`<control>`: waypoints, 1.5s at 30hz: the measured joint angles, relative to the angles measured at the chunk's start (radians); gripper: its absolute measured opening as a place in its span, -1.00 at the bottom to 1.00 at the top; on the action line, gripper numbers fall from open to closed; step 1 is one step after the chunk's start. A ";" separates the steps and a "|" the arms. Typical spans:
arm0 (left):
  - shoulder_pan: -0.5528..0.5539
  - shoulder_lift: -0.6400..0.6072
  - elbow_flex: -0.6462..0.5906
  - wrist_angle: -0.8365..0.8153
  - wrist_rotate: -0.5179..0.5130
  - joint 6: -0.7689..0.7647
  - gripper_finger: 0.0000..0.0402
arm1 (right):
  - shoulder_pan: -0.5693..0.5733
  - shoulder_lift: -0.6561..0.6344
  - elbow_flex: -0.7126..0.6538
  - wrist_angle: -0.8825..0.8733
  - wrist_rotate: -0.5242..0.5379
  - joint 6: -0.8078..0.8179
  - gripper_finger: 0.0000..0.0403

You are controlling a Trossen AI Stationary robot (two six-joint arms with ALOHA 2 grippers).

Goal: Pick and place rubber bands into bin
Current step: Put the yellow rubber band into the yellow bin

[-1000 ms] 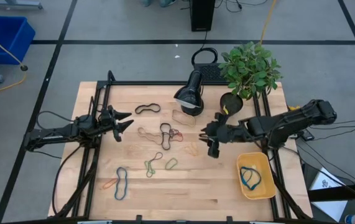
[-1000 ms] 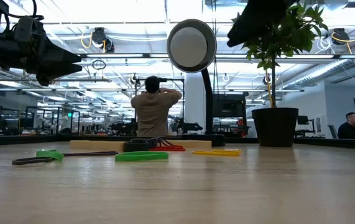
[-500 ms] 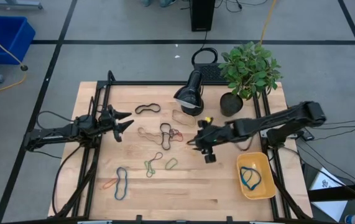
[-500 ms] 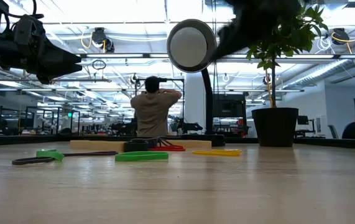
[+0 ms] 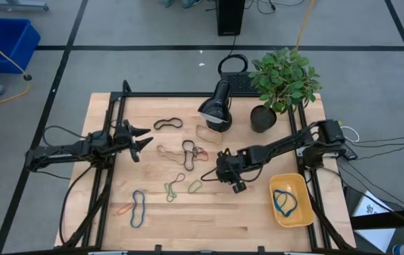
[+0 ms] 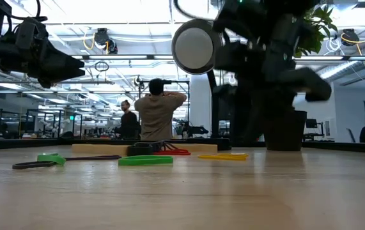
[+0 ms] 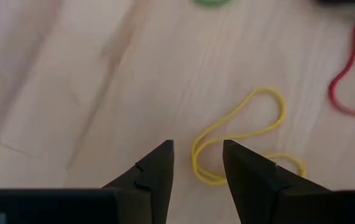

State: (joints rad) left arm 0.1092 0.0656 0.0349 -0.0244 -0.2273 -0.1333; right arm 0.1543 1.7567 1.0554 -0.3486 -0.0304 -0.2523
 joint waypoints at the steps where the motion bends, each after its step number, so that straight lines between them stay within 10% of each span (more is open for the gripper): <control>1: 0.000 0.008 0.000 0.000 0.000 0.000 -0.03 | -0.001 0.011 0.000 -0.001 0.000 0.000 -0.35; 31: 0.000 0.080 0.000 0.005 0.000 -0.003 -0.03 | -0.015 0.065 -0.033 -0.072 0.003 0.146 -0.99; 45: 0.000 0.080 -0.003 0.022 -0.002 -0.006 -0.03 | 0.027 -0.293 -0.039 0.061 0.218 0.293 -1.00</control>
State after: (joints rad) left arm 0.1093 0.1459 0.0322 -0.0021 -0.2298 -0.1390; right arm 0.1813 1.4638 1.0164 -0.2874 0.1871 0.0411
